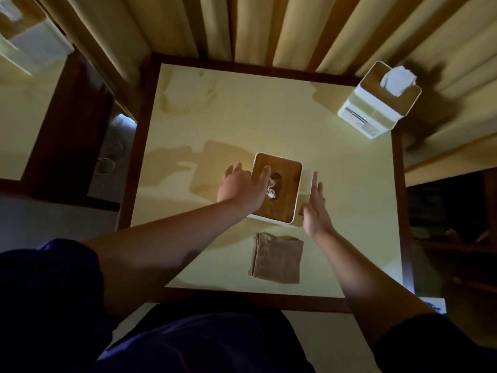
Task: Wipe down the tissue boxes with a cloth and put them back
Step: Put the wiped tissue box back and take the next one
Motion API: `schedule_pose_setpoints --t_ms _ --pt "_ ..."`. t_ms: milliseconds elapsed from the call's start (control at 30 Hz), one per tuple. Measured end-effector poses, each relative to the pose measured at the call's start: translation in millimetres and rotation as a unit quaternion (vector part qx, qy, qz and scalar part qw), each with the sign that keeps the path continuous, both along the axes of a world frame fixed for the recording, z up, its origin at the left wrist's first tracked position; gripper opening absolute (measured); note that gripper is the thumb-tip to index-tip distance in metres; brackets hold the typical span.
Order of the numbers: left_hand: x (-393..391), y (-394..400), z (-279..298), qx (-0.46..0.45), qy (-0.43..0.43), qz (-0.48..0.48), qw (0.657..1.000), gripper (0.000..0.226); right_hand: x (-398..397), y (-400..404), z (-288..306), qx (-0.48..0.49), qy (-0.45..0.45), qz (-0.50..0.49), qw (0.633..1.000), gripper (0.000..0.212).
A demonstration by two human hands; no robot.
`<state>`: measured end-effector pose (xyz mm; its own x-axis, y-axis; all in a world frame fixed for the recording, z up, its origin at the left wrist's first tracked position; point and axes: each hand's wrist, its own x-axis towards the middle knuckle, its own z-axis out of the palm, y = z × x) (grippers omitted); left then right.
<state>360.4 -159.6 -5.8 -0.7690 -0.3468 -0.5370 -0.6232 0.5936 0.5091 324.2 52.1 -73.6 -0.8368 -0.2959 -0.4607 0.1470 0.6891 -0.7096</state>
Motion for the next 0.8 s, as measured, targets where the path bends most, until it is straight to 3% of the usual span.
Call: schedule_pose_setpoints --t_ms 233,367,533,700,800 --pt "-2 17 -12 -0.018 0.009 -0.010 1.000 0.074 -21 28 -25 -0.001 0.038 0.030 0.999 0.091" --pt "35 3 -22 -0.032 0.036 -0.023 0.999 0.075 -3 43 -8 -0.009 0.171 0.028 0.985 0.088" --pt "113 -29 -36 -0.055 0.030 0.019 0.998 0.066 51 63 13 0.026 0.362 0.177 0.915 0.064" --pt "197 -67 -54 -0.076 -0.005 0.006 0.997 0.066 109 67 -25 0.059 0.359 0.371 0.855 0.058" --pt "239 -97 -65 -0.110 -0.010 -0.054 0.992 0.076 123 51 -45 0.102 0.317 0.419 0.845 0.056"
